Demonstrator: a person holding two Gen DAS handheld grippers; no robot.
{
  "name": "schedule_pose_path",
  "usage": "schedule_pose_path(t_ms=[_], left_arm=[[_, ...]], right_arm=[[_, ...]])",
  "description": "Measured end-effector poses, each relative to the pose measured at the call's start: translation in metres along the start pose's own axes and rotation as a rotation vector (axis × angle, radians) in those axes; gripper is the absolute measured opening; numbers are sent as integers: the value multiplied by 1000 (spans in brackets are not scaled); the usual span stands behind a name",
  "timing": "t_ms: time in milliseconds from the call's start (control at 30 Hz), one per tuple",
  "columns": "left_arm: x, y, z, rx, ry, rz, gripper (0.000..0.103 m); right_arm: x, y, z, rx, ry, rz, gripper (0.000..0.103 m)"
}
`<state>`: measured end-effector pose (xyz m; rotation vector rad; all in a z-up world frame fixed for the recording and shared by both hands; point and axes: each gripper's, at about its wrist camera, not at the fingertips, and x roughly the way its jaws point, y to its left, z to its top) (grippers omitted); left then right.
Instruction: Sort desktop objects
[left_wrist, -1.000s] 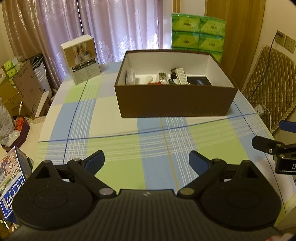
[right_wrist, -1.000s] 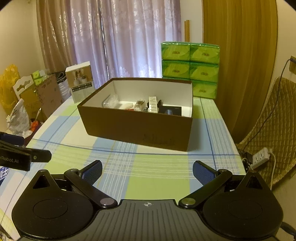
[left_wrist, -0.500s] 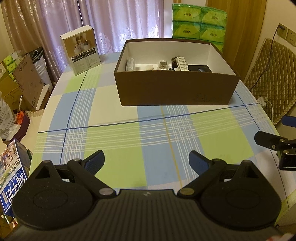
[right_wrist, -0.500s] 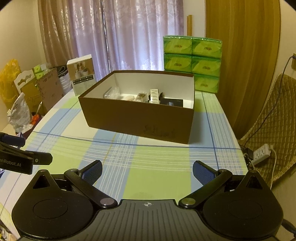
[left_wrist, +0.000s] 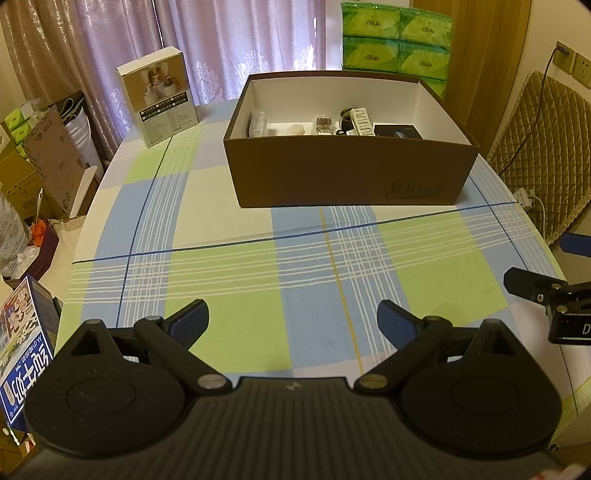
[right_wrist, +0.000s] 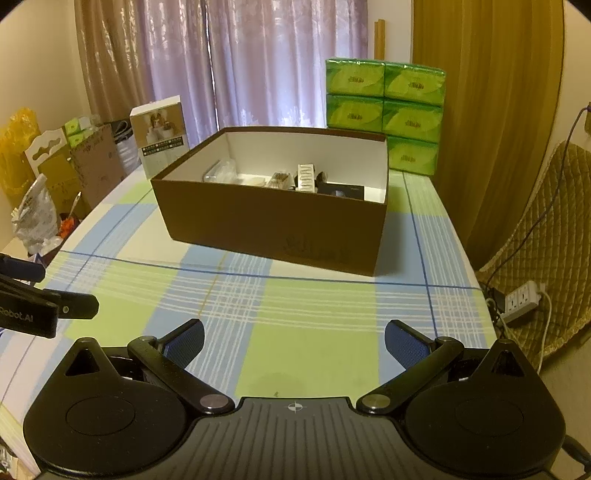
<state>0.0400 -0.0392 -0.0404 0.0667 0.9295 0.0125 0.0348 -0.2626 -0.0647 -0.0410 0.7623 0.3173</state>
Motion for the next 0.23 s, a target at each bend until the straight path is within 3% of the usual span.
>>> schedule_pose_path(t_ms=[233], left_arm=[[3, -2, 4, 8, -8, 3, 96]], right_arm=[[7, -6, -1, 11, 13, -11, 101]])
